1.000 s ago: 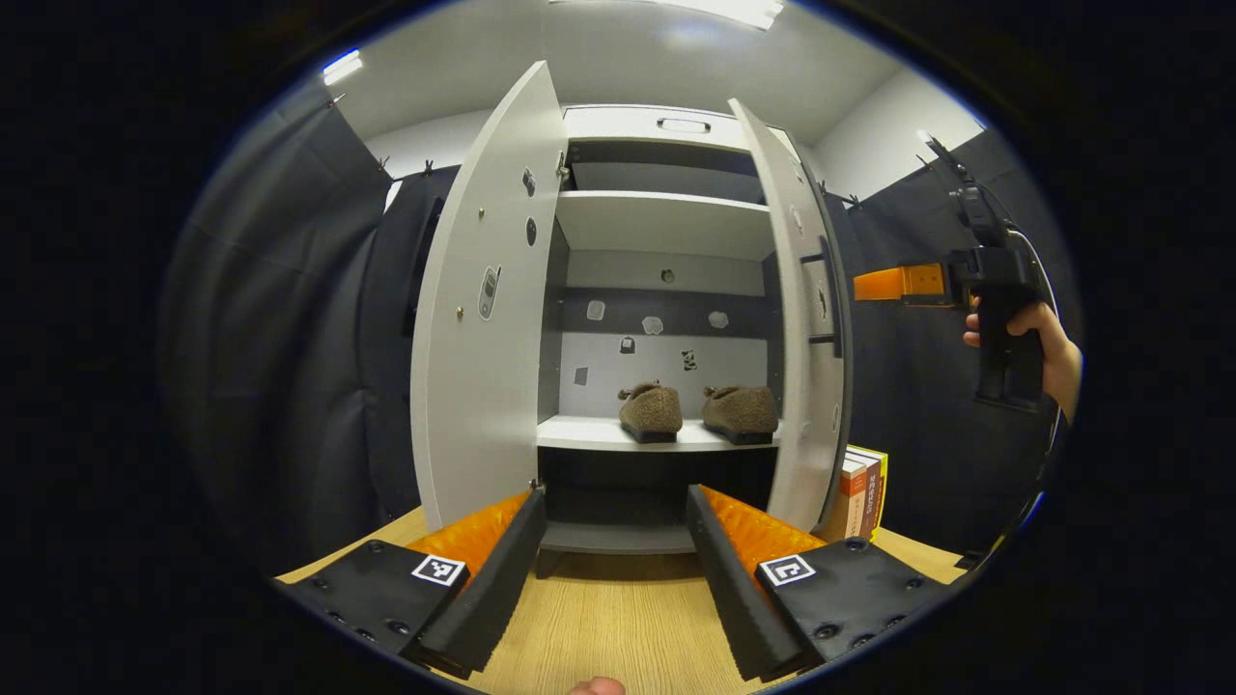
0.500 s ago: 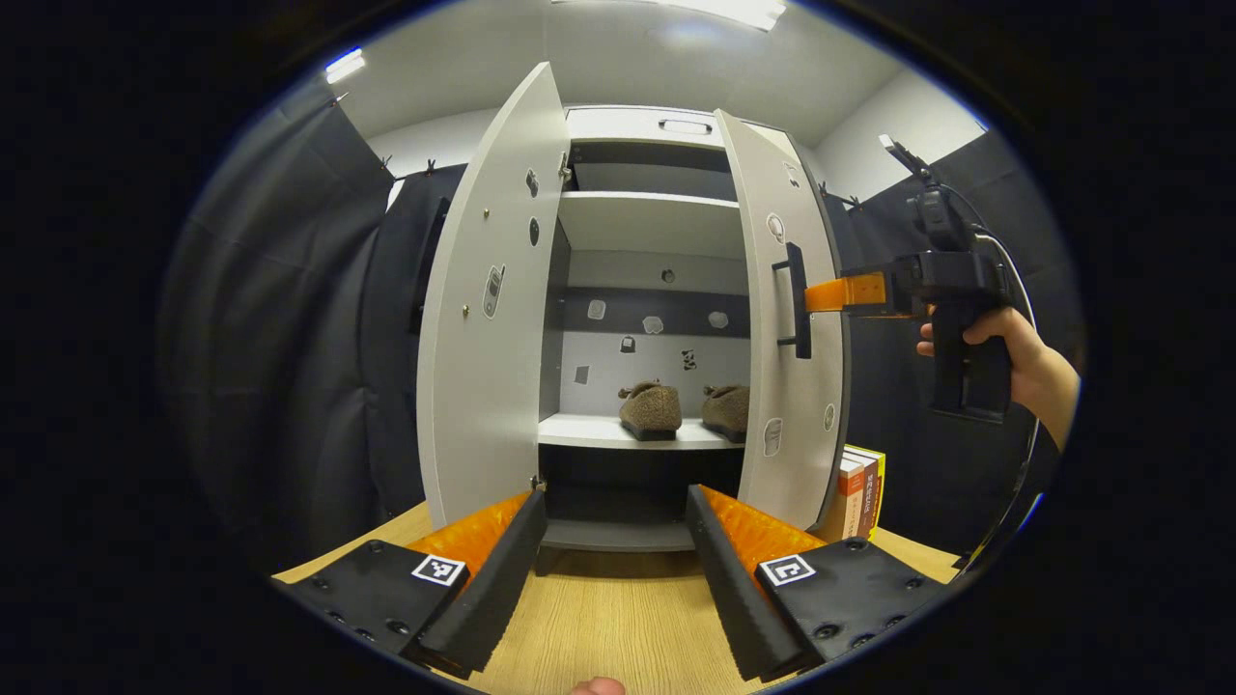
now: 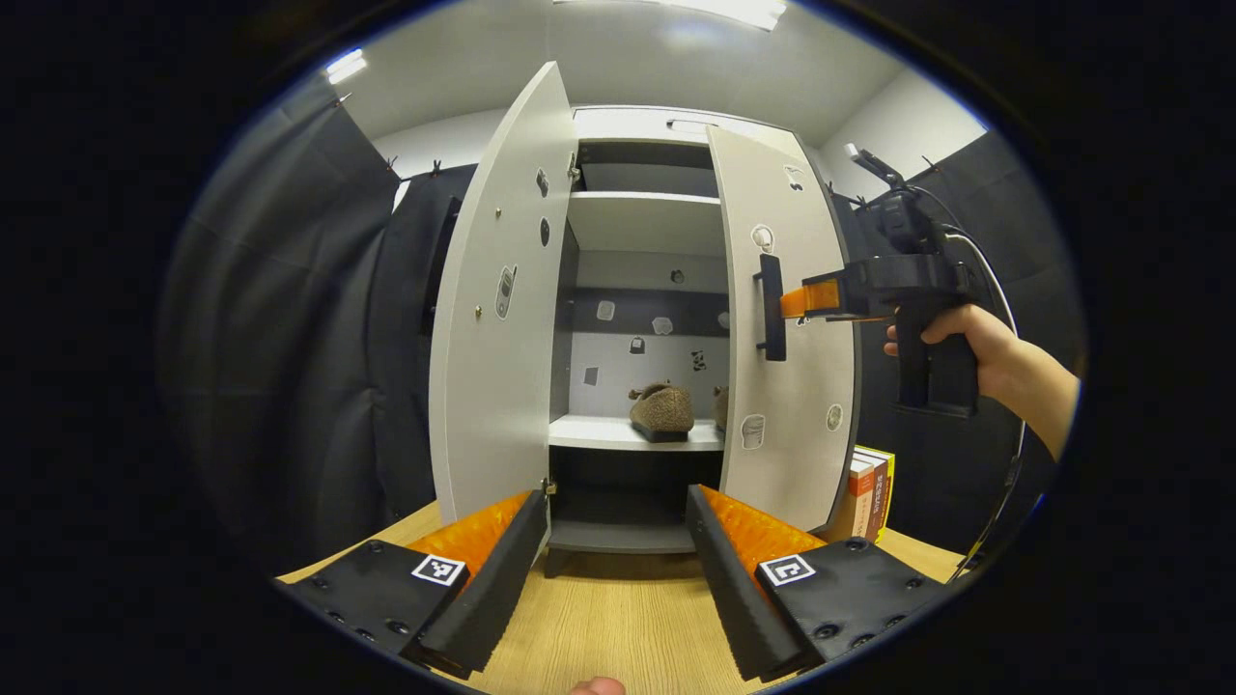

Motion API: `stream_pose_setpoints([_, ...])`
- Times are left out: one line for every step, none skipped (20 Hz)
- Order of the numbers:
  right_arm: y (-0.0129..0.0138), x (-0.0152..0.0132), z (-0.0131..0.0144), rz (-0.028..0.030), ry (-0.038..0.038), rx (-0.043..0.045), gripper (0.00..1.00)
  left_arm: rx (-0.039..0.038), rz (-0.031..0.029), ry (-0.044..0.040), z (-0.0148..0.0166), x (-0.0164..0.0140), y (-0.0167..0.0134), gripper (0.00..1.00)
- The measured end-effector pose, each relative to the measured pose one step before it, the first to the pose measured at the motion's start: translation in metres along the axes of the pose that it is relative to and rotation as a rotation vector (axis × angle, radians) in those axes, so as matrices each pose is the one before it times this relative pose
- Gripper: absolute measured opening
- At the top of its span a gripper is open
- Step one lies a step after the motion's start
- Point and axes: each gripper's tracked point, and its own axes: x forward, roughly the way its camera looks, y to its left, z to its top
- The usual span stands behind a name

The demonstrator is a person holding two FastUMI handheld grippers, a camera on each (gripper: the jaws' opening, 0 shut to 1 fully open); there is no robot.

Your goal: Grab one shoe with the right hand and put it into the shoe cabinet, grab the other shoe with the left hand and put it into the shoe cabinet; then close the right door with the right hand and the left door with the left hand.

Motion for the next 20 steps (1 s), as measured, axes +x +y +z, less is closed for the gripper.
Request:
stream_pose_setpoints([0.00099, 0.00446, -0.00146, -0.00626, -0.00038, -0.00611, 0.92, -0.00076, 0.00216, -0.00045, 0.00052, 0.00042, 0.00121, 0.95])
stream_pose_setpoints([0.00081, 0.00408, -0.00169, -0.00375, -0.00114, -0.00263, 0.92, -0.00167, -0.00010, 0.00141, -0.00091, 0.00050, 0.00025, 0.95])
stream_pose_setpoints([0.00010, 0.00166, -0.00135, -0.00344, -0.00082, 0.00362, 0.92, -0.00146, -0.00079, 0.00202, -0.00094, -0.00001, 0.00008, 0.95])
stream_pose_setpoints([-0.00015, 0.00241, -0.00197, -0.00354, 0.00282, 0.00631, 0.92, -0.00009, 0.00045, 0.00323, -0.00087, 0.00000, 0.00003, 0.95])
stream_pose_setpoints([0.00066, 0.00148, -0.00064, -0.00222, 0.00289, 0.01095, 0.92, -0.00017, -0.00010, 0.00320, -0.00118, -0.00080, 0.00034, 0.95])
stream_pose_setpoints([-0.00039, 0.00179, -0.00215, 0.00063, 0.00414, 0.00988, 0.92, -0.00016, -0.00097, 0.00271, -0.00099, 0.00042, -0.00005, 0.95])
stream_pose_setpoints([-0.00039, 0.00174, -0.00170, 0.00060, 0.00141, 0.00800, 0.92, 0.00006, -0.00063, 0.00192, -0.00032, -0.00107, -0.00038, 0.95])
stream_pose_setpoints([-0.00047, 0.00226, -0.00117, 0.00028, 0.00117, 0.00356, 0.92, 0.00003, -0.00012, 0.00016, -0.00035, 0.00076, 0.00012, 0.95])
stream_pose_setpoints([-0.00009, 0.00200, -0.00041, -0.00052, -0.00205, -0.00031, 0.92, -0.00009, -0.00044, 0.00223, -0.00027, 0.00000, 0.00051, 0.95])
stream_pose_setpoints([0.00046, 0.00165, 0.00001, -0.00177, -0.00247, -0.00085, 0.92, 0.00087, -0.00028, 0.00174, -0.00056, -0.00086, 0.00005, 0.99])
stream_pose_setpoints([0.00059, 0.00086, -0.00028, -0.00232, -0.00087, -0.00171, 0.92, 0.00110, -0.00013, 0.00019, -0.00010, -0.00026, 0.00036, 0.99])
stream_pose_setpoints([-0.00028, 0.00063, -0.00106, -0.00378, 0.00065, -0.00132, 0.92, 0.00142, 0.00098, 0.00044, -0.00003, 0.00002, 0.00007, 0.95])
stream_pose_setpoints([-0.00002, -0.00051, 0.00046, -0.00489, 0.00060, -0.00035, 0.92, 0.00131, 0.00205, -0.00081, 0.00102, -0.00007, 0.00092, 0.95])
stream_pose_setpoints([-0.00048, -0.00054, 0.00051, -0.00538, 0.00281, -0.00041, 0.92, -0.00084, 0.00071, 0.00090, -0.00003, 0.00055, 0.00073, 0.95])
stream_pose_setpoints([-0.00034, -0.00179, 0.00011, -0.00646, 0.00320, -0.00246, 0.92, -0.00281, -0.00065, -0.00039, 0.00076, -0.00042, 0.00050, 0.95])
stream_pose_setpoints([-0.00251, -0.00474, 0.00026, -0.00280, 0.00304, 0.00034, 0.92, -0.00184, 0.00042, 0.00119, 0.00016, 0.00012, -0.00028, 0.95])
stream_pose_setpoints([-0.00181, -0.00691, 0.00155, 0.00014, -0.00276, 0.00482, 0.92, -0.00060, 0.00232, -0.00141, 0.00108, -0.00040, 0.00130, 0.95])
stream_pose_setpoints([-0.00277, -0.00807, 0.00132, -0.00288, -0.00641, 0.00301, 0.92, -0.00141, 0.00363, -0.00191, 0.00171, 0.00040, 0.00191, 0.95])
stream_pose_setpoints([-0.00399, -0.00987, 0.00097, -0.00365, -0.00757, -0.00186, 0.92, -0.00243, 0.00007, -0.00170, 0.00117, -0.00036, 0.00087, 0.95])
stream_pose_setpoints([-0.00480, -0.01192, 0.00030, -0.00551, -0.00470, -0.00824, 0.92, -0.00197, 0.00108, -0.00146, 0.00134, 0.00042, 0.00048, 0.95])
